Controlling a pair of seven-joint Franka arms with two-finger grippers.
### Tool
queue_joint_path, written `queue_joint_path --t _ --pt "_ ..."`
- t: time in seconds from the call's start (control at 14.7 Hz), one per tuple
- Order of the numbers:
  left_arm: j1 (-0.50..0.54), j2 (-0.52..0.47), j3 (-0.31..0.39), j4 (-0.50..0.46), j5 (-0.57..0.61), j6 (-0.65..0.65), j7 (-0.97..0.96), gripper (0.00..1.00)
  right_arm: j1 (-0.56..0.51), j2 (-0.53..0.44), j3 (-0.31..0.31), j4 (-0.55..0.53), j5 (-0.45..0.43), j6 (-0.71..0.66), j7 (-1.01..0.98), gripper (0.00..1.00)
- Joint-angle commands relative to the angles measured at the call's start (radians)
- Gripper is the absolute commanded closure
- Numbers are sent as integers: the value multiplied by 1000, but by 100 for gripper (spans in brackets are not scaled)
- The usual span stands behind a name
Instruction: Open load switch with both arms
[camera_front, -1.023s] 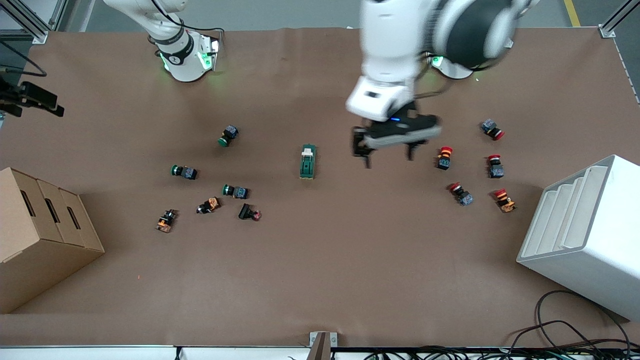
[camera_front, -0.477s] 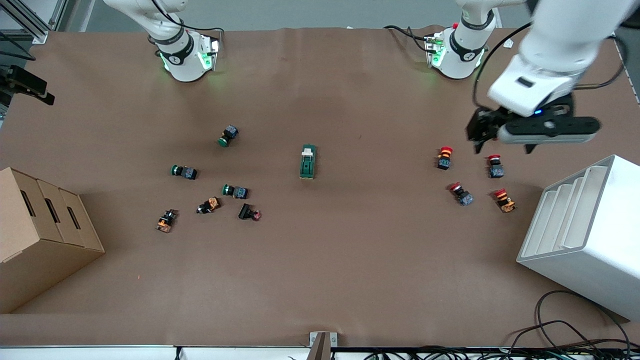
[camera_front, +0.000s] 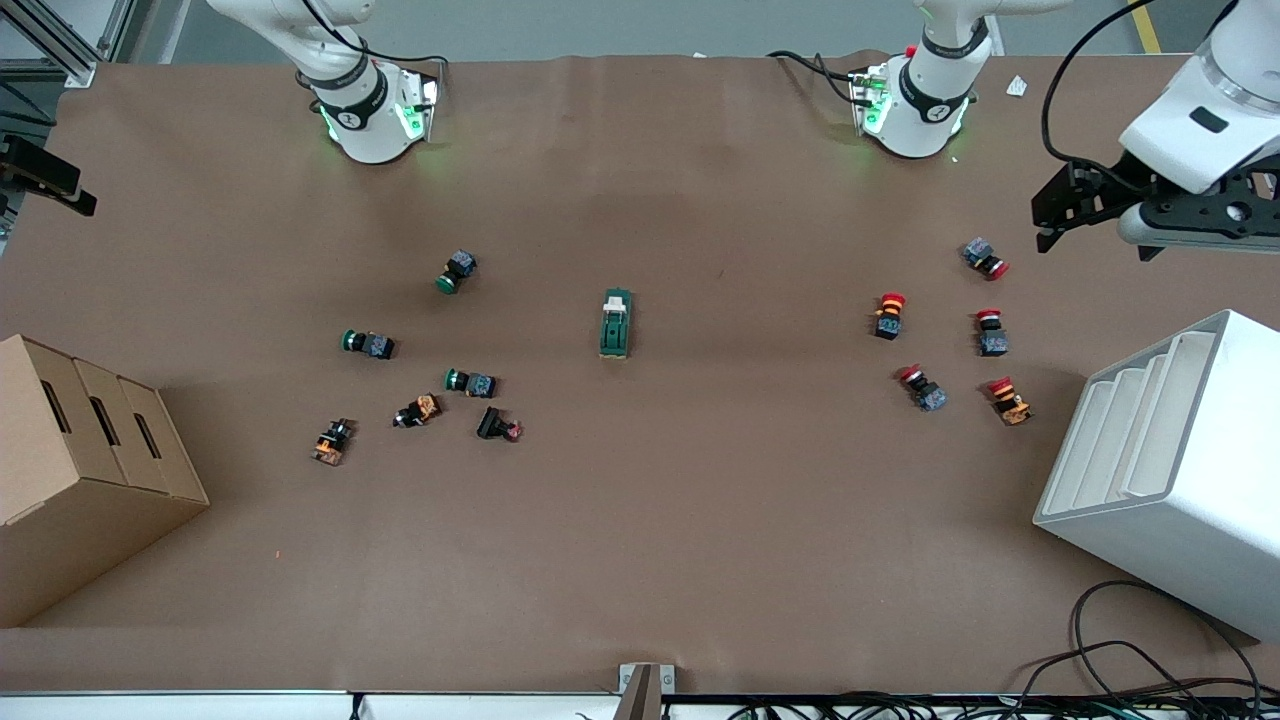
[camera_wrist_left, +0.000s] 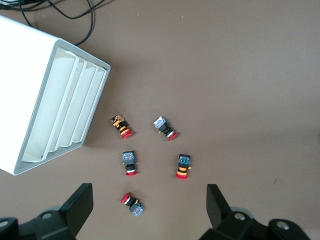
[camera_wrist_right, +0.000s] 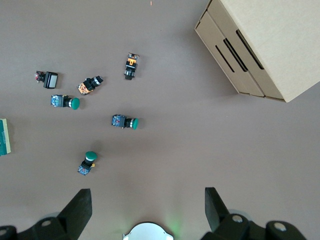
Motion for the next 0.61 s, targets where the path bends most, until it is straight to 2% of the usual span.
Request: queue_joint_path --t 0.0,0.55 --pt "-10 -61 12 -55 -31 -6 12 0 -11 14 8 32 -5 -15 0 0" --pt "6 -47 16 -26 -70 -32 27 0 1 16 13 40 8 -44 83 0"
